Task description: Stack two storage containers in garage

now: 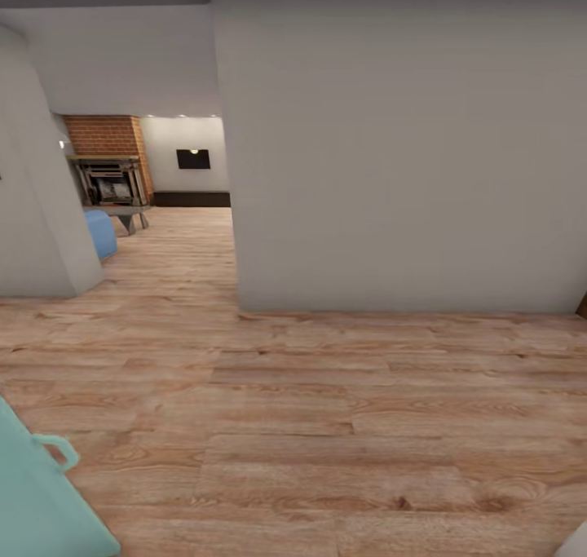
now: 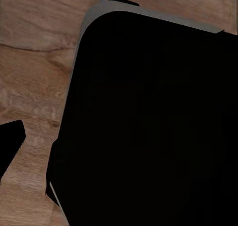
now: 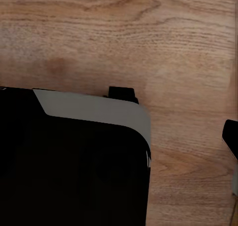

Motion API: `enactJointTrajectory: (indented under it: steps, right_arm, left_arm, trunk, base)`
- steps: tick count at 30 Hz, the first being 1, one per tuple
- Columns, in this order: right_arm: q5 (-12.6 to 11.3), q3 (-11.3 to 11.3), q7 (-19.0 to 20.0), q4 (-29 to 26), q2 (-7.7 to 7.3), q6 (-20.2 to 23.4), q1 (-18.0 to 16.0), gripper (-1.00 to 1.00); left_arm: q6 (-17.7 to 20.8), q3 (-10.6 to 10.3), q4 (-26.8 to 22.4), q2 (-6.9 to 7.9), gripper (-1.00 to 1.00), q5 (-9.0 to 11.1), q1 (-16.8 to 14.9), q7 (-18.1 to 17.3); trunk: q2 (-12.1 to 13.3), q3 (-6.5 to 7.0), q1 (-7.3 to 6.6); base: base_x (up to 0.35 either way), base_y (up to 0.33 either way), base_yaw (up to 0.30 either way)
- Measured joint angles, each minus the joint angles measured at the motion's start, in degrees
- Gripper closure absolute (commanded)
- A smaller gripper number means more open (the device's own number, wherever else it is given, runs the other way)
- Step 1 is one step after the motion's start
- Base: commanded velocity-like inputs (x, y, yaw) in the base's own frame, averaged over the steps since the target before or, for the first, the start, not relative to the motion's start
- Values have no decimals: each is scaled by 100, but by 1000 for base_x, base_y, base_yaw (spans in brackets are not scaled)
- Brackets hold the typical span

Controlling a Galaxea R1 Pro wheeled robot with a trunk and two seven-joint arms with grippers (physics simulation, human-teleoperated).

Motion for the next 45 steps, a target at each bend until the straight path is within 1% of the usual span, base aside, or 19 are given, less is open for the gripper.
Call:
enactJointTrajectory:
  steps: [7,12,19,28,38,42,45]
  right_arm:
    - [-14,7,5,0,6,24,0,-100]
    - [-66,-34,26,0,-7,-10,0,-100]
    - [-3,5,15,0,-9,-33,0,-100]
    - [-40,8,0,0,5,-10,0,-100]
    - [-51,9,3,24,-19,-11,1,-100]
    - [-46,8,4,24,-25,-23,1,-100]
    - [-43,9,6,24,-26,-31,1,-100]
  left_arm:
    - [0,0,0,0,-100,0,0,-2]
    - [-7,0,0,0,-100,0,0,0]
    - [-26,0,0,0,-100,0,0,0]
    - [-32,0,0,0,-100,5,0,0]
    - [-40,0,-2,0,-100,9,0,0]
    - [-40,1,-4,0,-100,9,0,0]
    - [-41,6,-4,0,-100,9,0,0]
  trunk:
    - [0,0,0]
    - [0,0,0]
    - [0,0,0]
    - [0,0,0]
    - [0,0,0]
    - [0,0,0]
    - [0,0,0]
  base:
    - [323,0,0]
    - [323,0,0]
    - [323,0,0]
    - [324,0,0]
    - [323,0,1]
    - [323,0,64]
    - [323,0,227]
